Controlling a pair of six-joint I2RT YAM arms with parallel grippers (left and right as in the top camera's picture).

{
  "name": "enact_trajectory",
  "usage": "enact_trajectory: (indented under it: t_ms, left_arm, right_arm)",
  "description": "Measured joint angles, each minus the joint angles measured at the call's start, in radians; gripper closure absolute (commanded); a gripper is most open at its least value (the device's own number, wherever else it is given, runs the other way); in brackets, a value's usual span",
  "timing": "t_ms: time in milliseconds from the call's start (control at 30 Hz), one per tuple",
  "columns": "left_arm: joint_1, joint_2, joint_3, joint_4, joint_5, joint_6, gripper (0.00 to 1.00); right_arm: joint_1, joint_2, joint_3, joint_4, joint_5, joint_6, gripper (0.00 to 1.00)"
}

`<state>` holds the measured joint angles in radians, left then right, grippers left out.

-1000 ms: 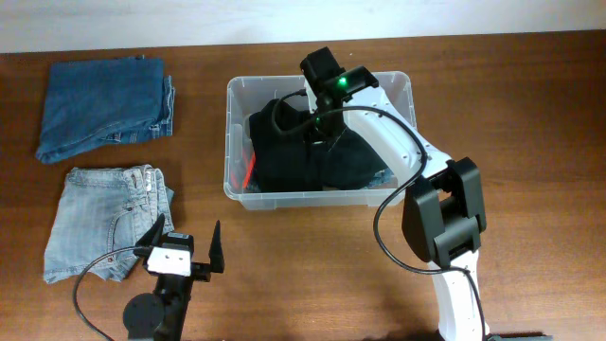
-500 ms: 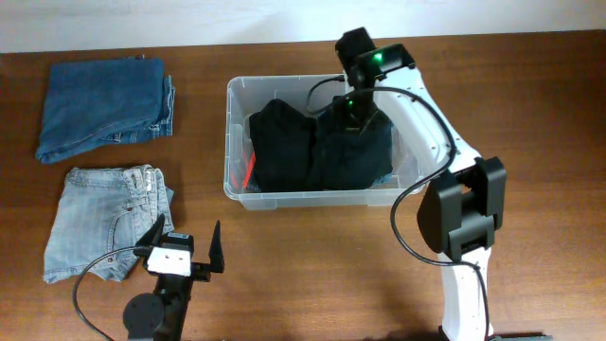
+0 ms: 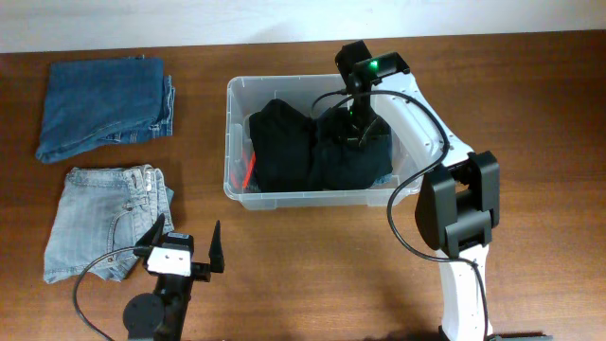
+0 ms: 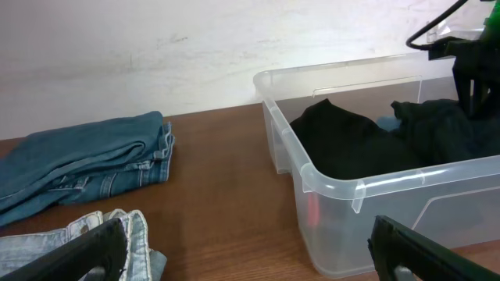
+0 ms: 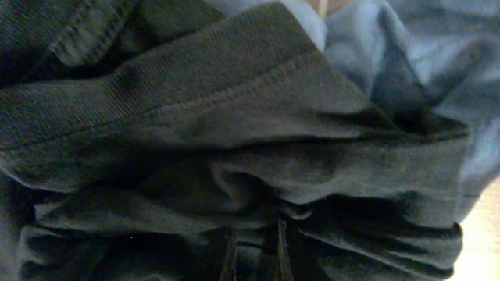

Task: Pack container
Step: 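Press the dark garment down into the bin with the right gripper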

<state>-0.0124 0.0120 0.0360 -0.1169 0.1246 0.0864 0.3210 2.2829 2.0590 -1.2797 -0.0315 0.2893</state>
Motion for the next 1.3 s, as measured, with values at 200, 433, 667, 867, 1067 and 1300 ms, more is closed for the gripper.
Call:
enact_trajectory:
  t_ms: [200, 433, 667, 867, 1067, 1300]
  left_arm:
    - [0.000, 0.000, 0.000, 0.000, 0.000, 0.000, 0.01]
    - [0.000, 0.000, 0.000, 0.000, 0.000, 0.000, 0.01]
    - [0.000, 0.000, 0.000, 0.000, 0.000, 0.000, 0.01]
    - [0.000, 0.000, 0.000, 0.000, 0.000, 0.000, 0.01]
    - [0.000, 0.000, 0.000, 0.000, 0.000, 0.000, 0.01]
    - [0.000, 0.000, 0.000, 0.000, 0.000, 0.000, 0.01]
  right_arm:
    - [0.000, -0.032, 0.039, -0.033, 0.021, 0.002, 0.85]
    - [0.000, -0.100, 0.010, -0.075, 0.032, -0.001, 0.86]
    - [0.000, -0.100, -0.229, 0.135, 0.035, -0.001, 0.86]
    - [0.000, -0.100, -0.278, 0.076, 0.023, -0.001, 0.87]
    - [0.000, -0.100, -0.269, 0.068, 0.005, 0.000, 0.94]
    - [0.000, -0.130, -0.061, 0.089, -0.004, 0.000, 0.84]
